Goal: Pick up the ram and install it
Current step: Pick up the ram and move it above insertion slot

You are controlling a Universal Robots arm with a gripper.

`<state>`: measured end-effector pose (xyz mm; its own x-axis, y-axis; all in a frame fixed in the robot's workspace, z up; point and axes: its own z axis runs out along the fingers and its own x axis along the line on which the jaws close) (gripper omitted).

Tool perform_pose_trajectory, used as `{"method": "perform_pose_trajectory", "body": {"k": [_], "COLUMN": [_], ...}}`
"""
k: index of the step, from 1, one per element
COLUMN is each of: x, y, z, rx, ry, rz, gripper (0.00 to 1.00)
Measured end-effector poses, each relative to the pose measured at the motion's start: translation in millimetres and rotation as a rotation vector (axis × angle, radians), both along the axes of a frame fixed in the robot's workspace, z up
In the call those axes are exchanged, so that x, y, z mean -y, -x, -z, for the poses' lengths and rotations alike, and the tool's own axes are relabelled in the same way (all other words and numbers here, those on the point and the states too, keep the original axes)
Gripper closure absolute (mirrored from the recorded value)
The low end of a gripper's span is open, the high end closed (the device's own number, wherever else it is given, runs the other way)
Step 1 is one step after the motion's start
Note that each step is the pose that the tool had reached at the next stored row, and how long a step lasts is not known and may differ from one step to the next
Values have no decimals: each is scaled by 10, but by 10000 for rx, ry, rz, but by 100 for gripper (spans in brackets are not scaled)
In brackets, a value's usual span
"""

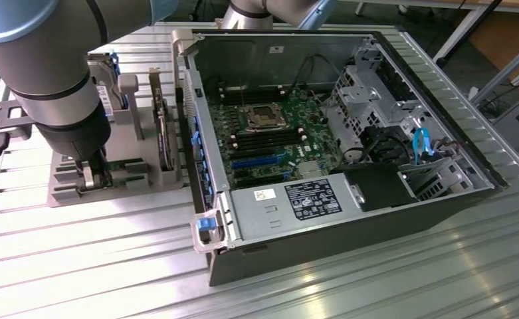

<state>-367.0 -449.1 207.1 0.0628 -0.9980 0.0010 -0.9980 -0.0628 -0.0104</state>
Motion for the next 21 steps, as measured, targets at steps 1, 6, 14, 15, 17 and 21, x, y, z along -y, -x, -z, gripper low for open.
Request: {"method": "perform_pose_trajectory", "body": {"k": [1,6,14,15,17,21], "x": [0,0,1,1,1,1], "y": [0,1,1,1,1,1], "z": [0,-32,-122,-130,-148,-184], "rx": [0,0,-1,-1,0,0], "ry": [0,-3,-3,-3,-3,-3], "rz": [0,3,2,2,2,2], "gripper": [87,87,87,87,87,87]}}
